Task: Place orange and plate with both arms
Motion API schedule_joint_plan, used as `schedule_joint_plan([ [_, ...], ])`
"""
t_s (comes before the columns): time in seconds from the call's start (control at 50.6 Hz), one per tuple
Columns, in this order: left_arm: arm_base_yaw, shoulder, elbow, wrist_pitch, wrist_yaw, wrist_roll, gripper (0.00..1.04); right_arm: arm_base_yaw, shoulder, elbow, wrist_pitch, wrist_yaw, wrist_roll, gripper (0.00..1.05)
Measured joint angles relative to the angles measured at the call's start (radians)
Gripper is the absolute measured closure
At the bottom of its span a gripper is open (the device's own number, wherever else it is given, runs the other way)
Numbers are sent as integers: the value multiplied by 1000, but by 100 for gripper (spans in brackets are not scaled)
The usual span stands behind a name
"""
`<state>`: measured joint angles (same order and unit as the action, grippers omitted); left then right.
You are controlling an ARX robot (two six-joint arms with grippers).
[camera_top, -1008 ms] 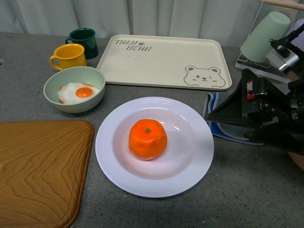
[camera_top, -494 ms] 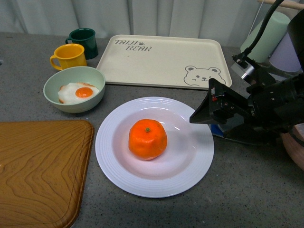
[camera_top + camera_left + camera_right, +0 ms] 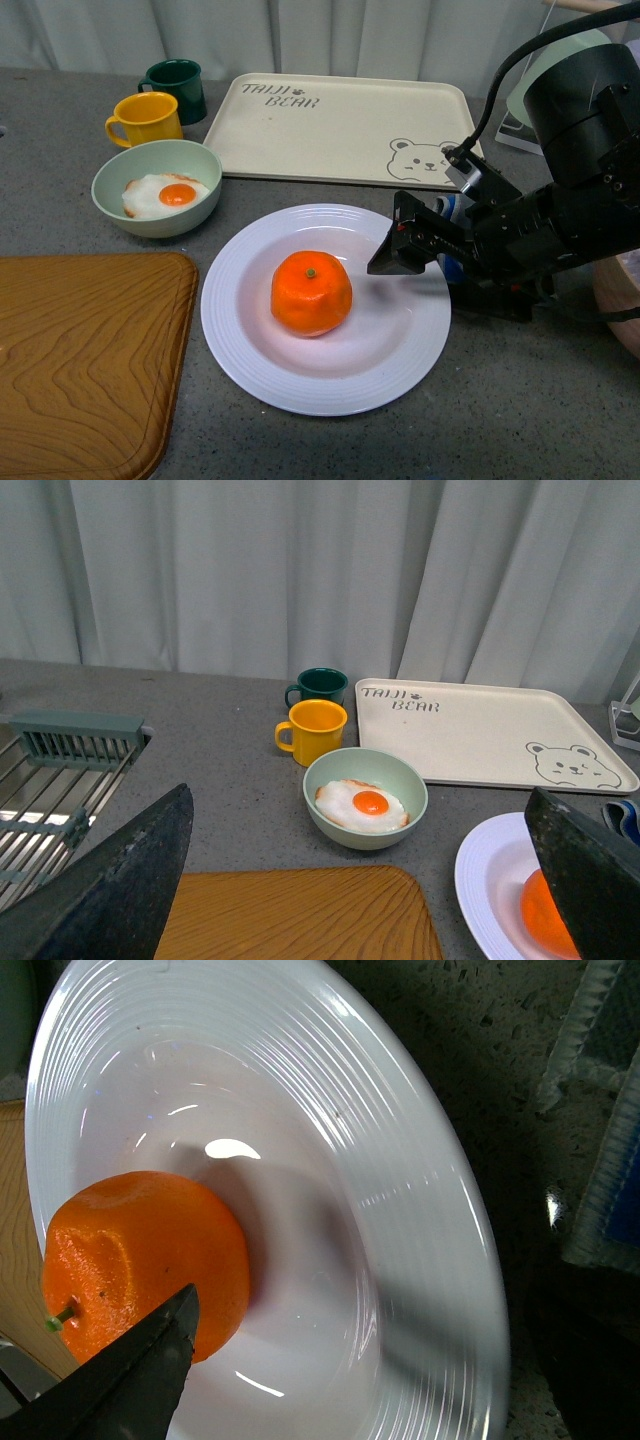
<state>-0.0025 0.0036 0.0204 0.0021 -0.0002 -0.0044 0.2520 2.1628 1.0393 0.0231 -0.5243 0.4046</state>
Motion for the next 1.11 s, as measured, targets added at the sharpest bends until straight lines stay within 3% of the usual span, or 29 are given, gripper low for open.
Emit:
schedule_joint_plan([
  [0.237, 0, 0, 0, 0, 0, 0, 7, 10, 40, 38, -30, 48, 64, 55],
  [0.474, 0, 0, 0, 0, 0, 0, 7, 10, 44, 50, -34, 15, 103, 90],
  [0.81, 0, 0, 0, 0, 0, 0, 7, 0, -14, 31, 56, -45, 160, 101],
  [1.107, 0, 0, 0, 0, 0, 0, 7, -37, -30, -42, 369, -69, 281, 101],
])
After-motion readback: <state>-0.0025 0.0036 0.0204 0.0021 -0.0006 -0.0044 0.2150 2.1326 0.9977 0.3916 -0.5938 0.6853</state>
